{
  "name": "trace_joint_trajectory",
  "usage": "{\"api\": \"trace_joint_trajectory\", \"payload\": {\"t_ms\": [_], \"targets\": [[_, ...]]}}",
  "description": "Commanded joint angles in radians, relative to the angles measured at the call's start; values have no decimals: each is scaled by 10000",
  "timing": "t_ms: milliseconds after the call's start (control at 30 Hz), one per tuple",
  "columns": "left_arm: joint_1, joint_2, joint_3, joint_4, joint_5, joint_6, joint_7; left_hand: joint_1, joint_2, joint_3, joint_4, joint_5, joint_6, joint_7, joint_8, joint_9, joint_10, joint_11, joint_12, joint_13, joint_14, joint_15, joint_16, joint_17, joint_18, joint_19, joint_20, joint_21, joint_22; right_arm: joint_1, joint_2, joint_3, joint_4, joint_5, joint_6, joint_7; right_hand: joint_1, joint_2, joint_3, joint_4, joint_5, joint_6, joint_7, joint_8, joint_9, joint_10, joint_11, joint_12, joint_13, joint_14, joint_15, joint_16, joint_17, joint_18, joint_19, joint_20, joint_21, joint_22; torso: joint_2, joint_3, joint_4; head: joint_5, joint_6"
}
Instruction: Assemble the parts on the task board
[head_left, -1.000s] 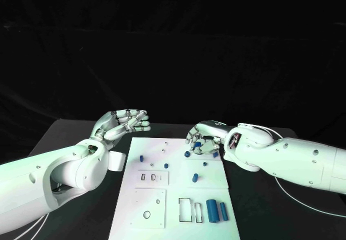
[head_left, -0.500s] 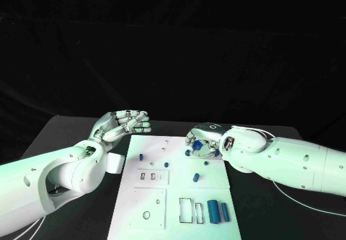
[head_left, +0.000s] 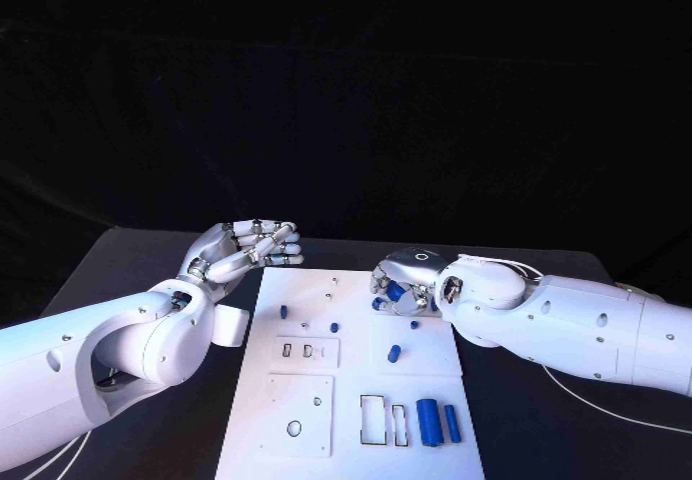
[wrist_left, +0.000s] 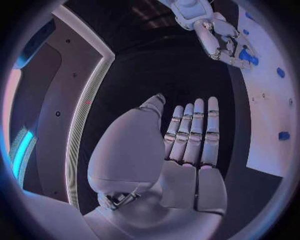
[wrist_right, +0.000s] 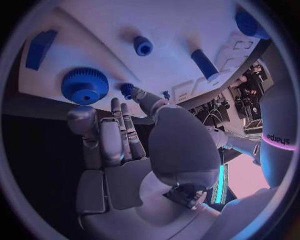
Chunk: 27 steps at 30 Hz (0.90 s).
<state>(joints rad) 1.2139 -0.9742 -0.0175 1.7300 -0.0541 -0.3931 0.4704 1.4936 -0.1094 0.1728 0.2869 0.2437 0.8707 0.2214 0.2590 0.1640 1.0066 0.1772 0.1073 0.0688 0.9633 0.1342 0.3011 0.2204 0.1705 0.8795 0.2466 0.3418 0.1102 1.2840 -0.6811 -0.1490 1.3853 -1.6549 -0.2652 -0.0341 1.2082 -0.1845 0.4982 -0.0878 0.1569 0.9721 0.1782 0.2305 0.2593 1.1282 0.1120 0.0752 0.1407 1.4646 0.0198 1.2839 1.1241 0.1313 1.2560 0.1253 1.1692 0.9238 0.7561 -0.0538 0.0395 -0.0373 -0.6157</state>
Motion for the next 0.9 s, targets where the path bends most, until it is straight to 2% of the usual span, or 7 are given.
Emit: {"api": "trace_joint_trajectory", "payload": {"t_ms": [33, 267, 900], "targets": [[19, 1, 11, 33, -58, 222, 8, -49, -60, 4, 25, -49, 33, 90, 26, 15, 57, 23, -24, -1, 35, 22, 34, 15, 129, 47, -11, 38, -1, -37, 44, -5, -64, -209, 240, -68, 67, 9, 93, 24, 58, -11, -7, -38, 26, 55, -38, 57, 26, 336, 30, 113, 86, -154, 97, -2, 119, 156, 17, -5, 15, 9, -24], [21, -19, 11, 22, -44, 213, -29, -59, -59, 2, 27, -49, 31, 93, 25, 15, 56, 25, -28, -1, 33, 23, 34, 17, 129, 47, -11, 38, -2, -78, 91, -8, -127, -133, 291, -11, 104, 148, 332, 95, 59, 106, -74, -6, 89, 182, -89, 82, 35, 381, -2, 409, 367, -216, 245, -21, 462, 634, 25, -4, -5, 63, -45], [27, -43, 11, 17, -33, 186, -144, -70, -32, 15, 24, -44, 31, 96, 25, 16, 57, 26, -39, -2, 35, 23, 39, 28, 130, 51, -12, 40, -4, -131, 166, -12, -215, 41, -221, 66, 227, 557, 1007, 256, -229, 438, -239, 182, 329, 591, -232, 132, 21, 366, -107, 683, 511, -288, 363, -100, 915, 1281, 47, -9, -5, 63, -77]]}}
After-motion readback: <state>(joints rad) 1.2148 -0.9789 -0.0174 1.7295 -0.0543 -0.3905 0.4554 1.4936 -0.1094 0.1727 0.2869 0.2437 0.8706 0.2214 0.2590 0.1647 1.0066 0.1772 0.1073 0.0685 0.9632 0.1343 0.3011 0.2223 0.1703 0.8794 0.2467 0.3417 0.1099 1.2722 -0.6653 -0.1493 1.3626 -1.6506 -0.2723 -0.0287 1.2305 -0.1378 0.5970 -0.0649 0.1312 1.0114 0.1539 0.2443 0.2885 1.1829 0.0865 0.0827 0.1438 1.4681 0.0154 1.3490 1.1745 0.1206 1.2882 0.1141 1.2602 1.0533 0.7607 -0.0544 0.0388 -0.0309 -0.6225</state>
